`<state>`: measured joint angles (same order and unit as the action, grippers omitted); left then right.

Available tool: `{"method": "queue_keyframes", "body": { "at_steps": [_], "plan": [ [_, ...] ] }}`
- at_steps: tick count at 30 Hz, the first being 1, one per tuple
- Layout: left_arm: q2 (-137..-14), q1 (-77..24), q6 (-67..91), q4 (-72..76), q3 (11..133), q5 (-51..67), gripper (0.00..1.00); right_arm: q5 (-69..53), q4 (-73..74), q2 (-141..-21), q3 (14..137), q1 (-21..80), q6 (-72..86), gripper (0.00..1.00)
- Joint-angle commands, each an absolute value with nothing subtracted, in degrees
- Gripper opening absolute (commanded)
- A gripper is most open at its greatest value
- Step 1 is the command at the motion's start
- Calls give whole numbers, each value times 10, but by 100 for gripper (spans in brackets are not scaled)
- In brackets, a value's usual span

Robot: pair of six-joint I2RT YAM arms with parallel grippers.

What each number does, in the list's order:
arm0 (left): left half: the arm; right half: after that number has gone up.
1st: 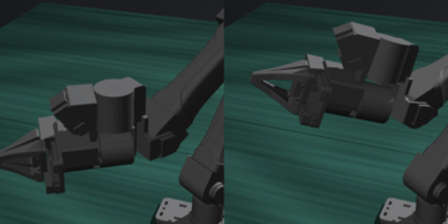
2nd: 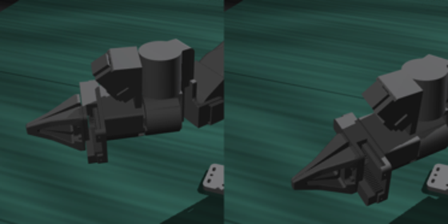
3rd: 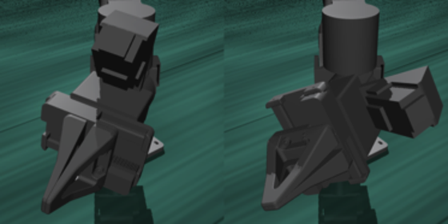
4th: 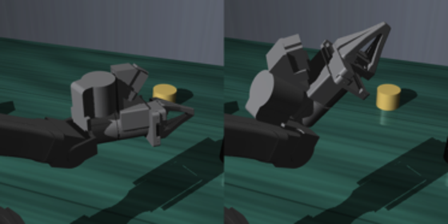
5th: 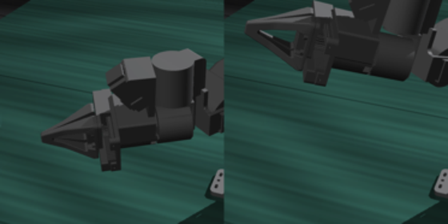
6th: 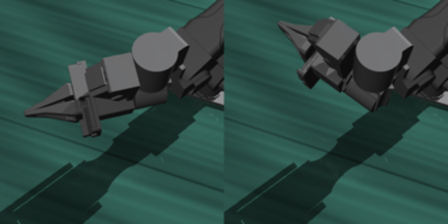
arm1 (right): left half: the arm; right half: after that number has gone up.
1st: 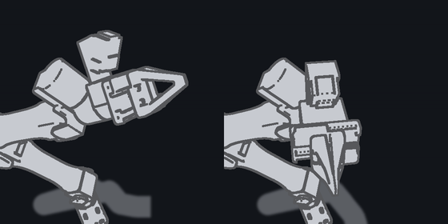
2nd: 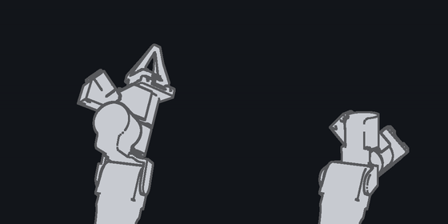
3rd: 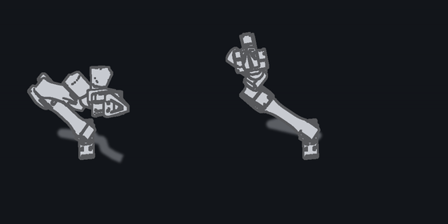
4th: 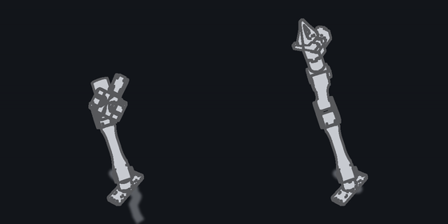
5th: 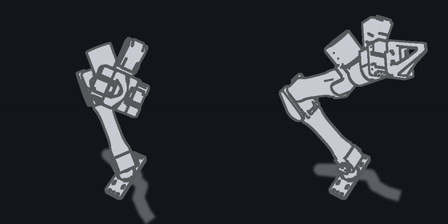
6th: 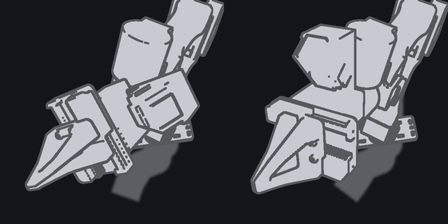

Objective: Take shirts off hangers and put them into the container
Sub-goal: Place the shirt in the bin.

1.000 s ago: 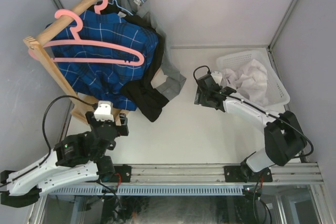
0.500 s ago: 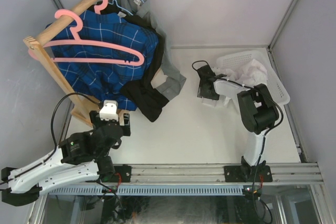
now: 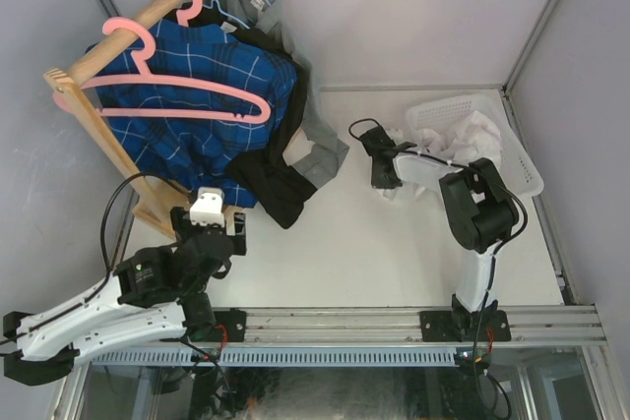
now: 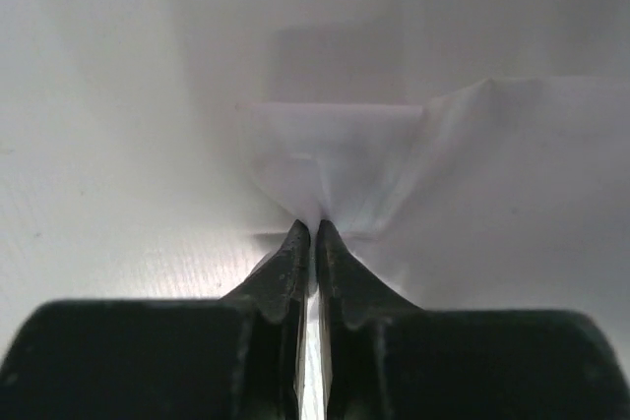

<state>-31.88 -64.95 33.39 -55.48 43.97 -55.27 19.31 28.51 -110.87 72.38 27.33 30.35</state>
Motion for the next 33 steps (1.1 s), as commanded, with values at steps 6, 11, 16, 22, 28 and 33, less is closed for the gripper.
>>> {"method": "queue_keyframes", "body": {
  "at_steps": [6,11,16,22,28,33],
  "plan": [
    [-323,-647,333,-549,469,-556,100,208,310,-972,690,290,275,0],
    [-307,-647,333,-546,467,-558,100,257,302,-789,691,262,250,0],
    [-307,-648,332,-544,465,-557,100,290,253,-660,691,161,231,0],
    [-322,-648,332,-547,468,-556,100,235,275,-717,732,-3,228,0],
    [-322,-648,332,-548,469,-556,100,6,428,-984,833,-60,188,4],
    [-318,-647,333,-548,468,-556,100,42,413,-1035,800,-7,181,10]
  ]
}}
